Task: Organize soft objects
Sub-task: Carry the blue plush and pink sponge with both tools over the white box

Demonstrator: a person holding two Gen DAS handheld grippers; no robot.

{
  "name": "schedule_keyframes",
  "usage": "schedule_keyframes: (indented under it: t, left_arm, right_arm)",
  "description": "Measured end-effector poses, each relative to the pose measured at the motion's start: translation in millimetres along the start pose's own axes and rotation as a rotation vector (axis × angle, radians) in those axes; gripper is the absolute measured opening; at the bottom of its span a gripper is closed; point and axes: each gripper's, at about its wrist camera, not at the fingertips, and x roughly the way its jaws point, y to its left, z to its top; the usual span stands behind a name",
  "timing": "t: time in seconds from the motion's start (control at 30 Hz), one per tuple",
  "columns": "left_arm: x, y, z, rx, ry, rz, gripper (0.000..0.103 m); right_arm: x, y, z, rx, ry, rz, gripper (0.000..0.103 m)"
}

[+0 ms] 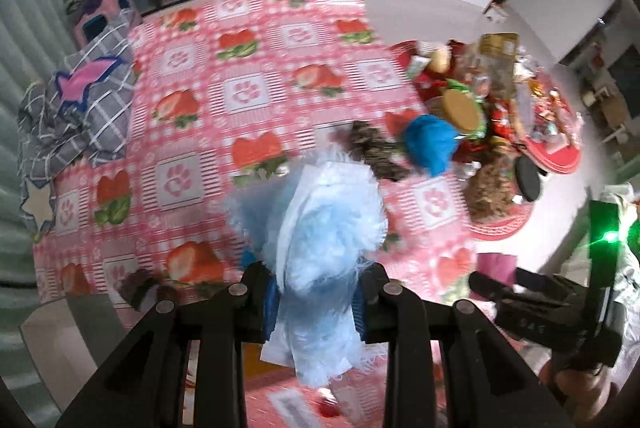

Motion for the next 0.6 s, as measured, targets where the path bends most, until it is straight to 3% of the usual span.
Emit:
schedule_keyframes:
  t: [0.3, 0.6]
  left_arm:
    - [-25, -65, -40, 0.159, 0.009, -0.093, 0.032]
    - [-38, -86, -90, 0.237, 0.058, -0.154, 0.032]
  right_arm:
    - [-29, -11, -39, -0.006, -0.024, -0.023, 0.072]
    - [-42, -15, -76, -0.012, -0.018, -0.051, 0.072]
